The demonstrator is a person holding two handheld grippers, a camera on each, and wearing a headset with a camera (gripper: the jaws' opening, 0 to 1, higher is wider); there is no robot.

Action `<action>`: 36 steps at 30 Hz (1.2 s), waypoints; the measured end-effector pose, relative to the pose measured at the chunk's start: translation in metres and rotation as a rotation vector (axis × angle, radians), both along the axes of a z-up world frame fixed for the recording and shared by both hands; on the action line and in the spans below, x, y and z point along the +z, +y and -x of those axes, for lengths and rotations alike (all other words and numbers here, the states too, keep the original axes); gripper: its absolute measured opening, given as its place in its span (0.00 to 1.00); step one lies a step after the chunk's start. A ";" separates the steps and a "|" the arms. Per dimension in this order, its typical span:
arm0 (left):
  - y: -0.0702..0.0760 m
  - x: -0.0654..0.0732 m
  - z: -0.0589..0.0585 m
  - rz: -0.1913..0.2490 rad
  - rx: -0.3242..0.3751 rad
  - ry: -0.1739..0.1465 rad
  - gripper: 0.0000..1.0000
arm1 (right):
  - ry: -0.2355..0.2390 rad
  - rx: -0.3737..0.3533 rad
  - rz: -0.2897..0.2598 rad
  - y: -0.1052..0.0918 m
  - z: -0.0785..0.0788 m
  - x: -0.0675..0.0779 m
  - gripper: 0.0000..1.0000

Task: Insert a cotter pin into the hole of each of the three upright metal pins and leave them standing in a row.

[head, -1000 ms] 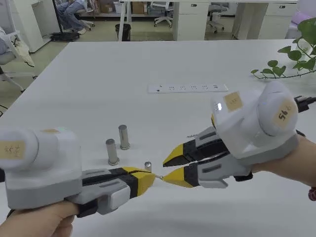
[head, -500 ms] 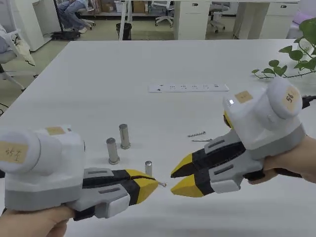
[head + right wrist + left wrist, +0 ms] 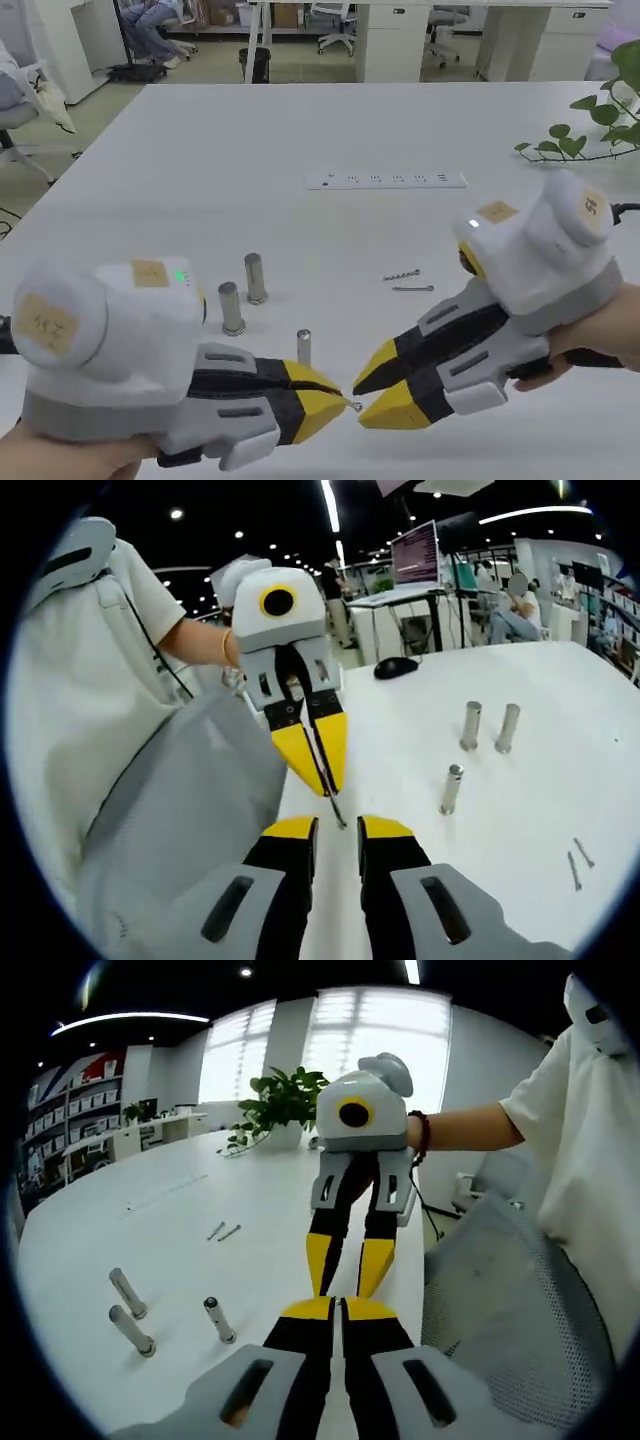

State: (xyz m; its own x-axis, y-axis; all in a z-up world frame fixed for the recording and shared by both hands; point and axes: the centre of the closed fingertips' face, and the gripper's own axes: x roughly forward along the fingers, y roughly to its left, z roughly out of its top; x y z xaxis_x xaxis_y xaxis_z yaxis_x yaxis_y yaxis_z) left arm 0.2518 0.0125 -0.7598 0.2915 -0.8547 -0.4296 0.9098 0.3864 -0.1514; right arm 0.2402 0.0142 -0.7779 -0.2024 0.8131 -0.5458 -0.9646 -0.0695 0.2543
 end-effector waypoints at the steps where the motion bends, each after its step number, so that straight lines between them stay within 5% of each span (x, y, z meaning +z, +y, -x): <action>1: -0.001 0.000 0.002 -0.004 -0.014 -0.005 0.00 | 0.004 0.008 0.001 0.000 0.002 -0.001 0.17; 21: -0.009 0.001 0.022 -0.030 -0.145 -0.040 0.00 | 0.049 0.092 0.019 -0.005 0.018 -0.006 0.06; 36: -0.007 -0.001 0.014 -0.023 -0.113 -0.031 0.00 | 0.005 0.074 0.020 -0.006 0.011 -0.003 0.03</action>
